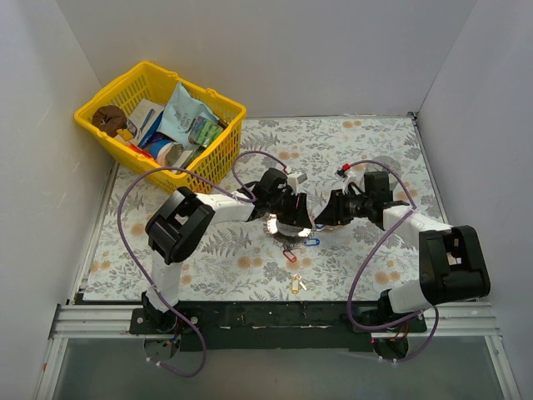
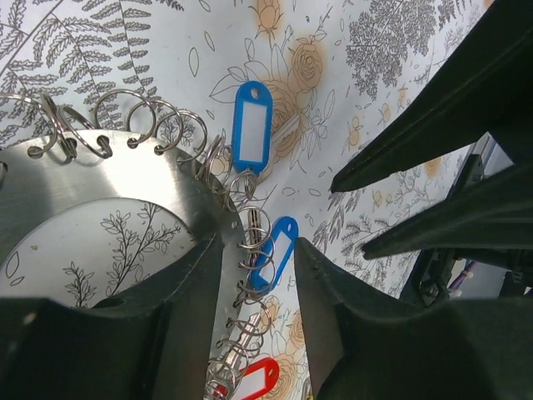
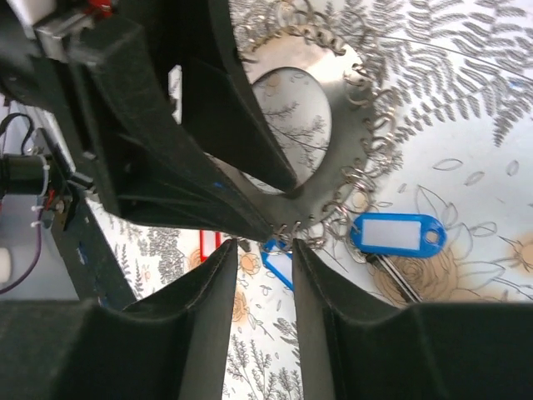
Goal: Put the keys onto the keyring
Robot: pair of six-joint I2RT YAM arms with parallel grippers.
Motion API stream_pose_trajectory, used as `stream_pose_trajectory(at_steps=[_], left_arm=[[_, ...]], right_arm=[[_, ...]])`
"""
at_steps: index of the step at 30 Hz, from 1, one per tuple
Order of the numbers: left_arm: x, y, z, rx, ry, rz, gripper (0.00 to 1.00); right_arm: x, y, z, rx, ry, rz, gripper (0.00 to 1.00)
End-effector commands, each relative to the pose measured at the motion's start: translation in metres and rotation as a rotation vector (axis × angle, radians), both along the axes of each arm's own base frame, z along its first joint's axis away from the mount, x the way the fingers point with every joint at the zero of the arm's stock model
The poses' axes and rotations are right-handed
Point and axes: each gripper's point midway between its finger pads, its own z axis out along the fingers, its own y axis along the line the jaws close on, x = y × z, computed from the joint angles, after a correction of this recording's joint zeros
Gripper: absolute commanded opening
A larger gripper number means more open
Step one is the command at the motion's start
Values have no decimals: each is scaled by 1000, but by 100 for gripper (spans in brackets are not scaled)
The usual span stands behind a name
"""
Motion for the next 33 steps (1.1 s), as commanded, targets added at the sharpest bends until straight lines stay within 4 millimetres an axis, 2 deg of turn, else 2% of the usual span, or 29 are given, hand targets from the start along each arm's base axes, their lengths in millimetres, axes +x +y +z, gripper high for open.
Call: stream_pose_trajectory(at_steps=[1,3,4,5,10,16,23,27,33], left_arm=[[4,-14,14,-43,1,-9,40],[5,-15,13,-46,3,-4,41],[6,-16,13,-47,3,-3,41],[7,-16,14,-49,2,1,41],[8,-17,10,-41,8,8,44],[8,-17,10,-45,11,8,46],[7,-19,12,-55,15,-4,44],[6,-20,11,-55,17,-7,42],[11,-19,4,-35,20,26,41]], right_arm=[[11,-9,-12,-68,39,-91,32],[8,-10,-19,-71,82,-115,21],[8,-10,-21,-72,90,-123,6],[9,-11,-24,-77,102,-134,1],[10,-12,-29,-94,128,-149,1],[3,-17,-48,-163,192,-146,1],[1,-12,-64,-206,240,-134,1],[6,-9,-67,-221,246,-137,1],[10,-14,-77,-271,269,-157,1]])
